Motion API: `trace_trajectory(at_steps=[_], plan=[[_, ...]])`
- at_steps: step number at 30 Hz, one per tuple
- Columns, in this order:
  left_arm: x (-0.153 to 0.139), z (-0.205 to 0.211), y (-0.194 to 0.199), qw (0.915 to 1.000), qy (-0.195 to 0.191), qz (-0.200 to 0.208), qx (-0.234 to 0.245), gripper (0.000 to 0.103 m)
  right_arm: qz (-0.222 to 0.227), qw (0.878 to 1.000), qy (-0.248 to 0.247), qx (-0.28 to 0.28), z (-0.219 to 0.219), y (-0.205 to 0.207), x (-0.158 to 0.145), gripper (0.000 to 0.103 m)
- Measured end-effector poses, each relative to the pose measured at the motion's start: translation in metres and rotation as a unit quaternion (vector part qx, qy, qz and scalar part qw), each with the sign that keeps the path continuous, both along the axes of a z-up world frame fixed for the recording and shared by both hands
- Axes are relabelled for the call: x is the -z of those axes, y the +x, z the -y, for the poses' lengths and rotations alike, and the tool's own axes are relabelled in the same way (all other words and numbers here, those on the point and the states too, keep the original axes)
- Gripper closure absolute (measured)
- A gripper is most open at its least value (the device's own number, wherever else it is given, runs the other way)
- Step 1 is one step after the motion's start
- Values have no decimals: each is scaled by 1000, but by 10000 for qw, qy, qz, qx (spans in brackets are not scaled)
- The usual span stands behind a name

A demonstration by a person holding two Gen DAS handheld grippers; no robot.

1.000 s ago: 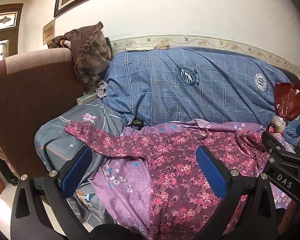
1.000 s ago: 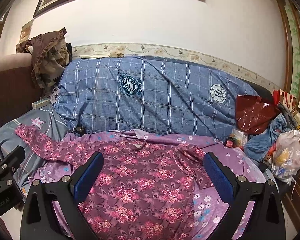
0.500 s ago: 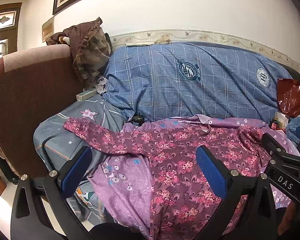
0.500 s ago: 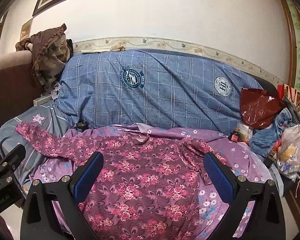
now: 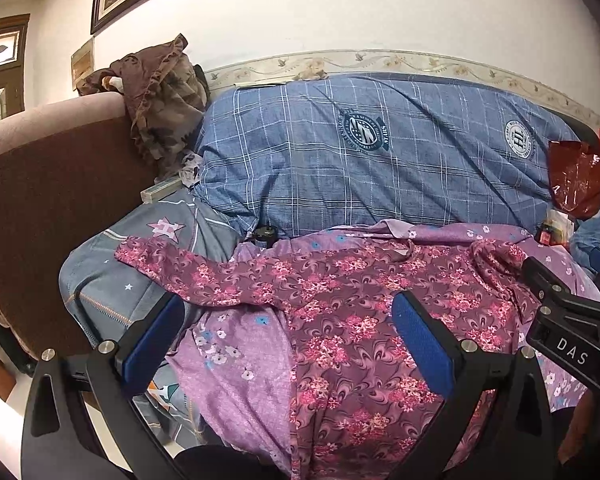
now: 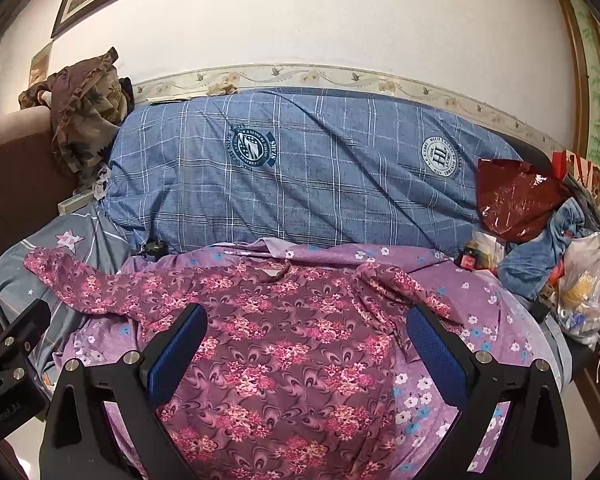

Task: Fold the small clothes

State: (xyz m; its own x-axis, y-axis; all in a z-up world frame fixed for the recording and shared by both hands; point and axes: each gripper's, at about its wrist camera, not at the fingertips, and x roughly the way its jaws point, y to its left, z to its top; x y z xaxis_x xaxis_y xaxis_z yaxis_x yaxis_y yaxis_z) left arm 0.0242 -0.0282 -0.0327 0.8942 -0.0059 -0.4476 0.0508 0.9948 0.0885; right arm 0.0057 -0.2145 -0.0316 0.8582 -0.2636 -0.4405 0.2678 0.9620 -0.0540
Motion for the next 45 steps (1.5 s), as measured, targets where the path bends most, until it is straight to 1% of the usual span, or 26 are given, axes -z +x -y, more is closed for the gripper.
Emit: trace_trajectory(at_steps=[19, 30, 33, 35, 36, 38, 39, 41, 42, 43, 44, 45], plan=[[3, 32, 6, 9995, 266, -62, 163, 0, -59, 9997, 224, 96, 28, 5, 9, 2], [9, 45, 16, 9990, 340, -143, 241, 0, -113, 9994, 279, 152, 39, 14, 17, 2], [13, 48, 23, 9988, 297, -249, 311, 0, -147, 9993, 292, 179, 42, 17, 20, 2], [19, 48, 35, 9977, 88, -507, 447, 0, -191, 9992, 318, 170, 50, 20, 24, 2], [25, 47, 48, 9963, -69, -704, 489, 0, -203, 9991, 347, 159, 55, 21, 25, 2], [39, 47, 68, 9934, -250, -997, 503, 0, -198, 9984, 480, 215, 82, 24, 30, 2], [49, 45, 84, 9904, -419, -1218, 506, 0, -187, 9980, 541, 263, 94, 25, 33, 2], [77, 37, 124, 9815, -828, -1685, 367, 0, -258, 9952, 820, 477, 140, 26, 45, 2], [85, 37, 133, 9794, -933, -1761, 309, 0, -312, 9927, 991, 615, 163, 27, 49, 2], [99, 33, 151, 9758, -1126, -1870, 158, 0, -343, 9878, 1293, 800, 200, 27, 56, 2], [110, 30, 166, 9729, -1341, -1881, -2, 0, -334, 9843, 1482, 895, 221, 26, 61, 2], [115, 29, 171, 9722, -1439, -1847, -83, 0, -353, 9777, 1770, 1072, 251, 25, 70, 2]])
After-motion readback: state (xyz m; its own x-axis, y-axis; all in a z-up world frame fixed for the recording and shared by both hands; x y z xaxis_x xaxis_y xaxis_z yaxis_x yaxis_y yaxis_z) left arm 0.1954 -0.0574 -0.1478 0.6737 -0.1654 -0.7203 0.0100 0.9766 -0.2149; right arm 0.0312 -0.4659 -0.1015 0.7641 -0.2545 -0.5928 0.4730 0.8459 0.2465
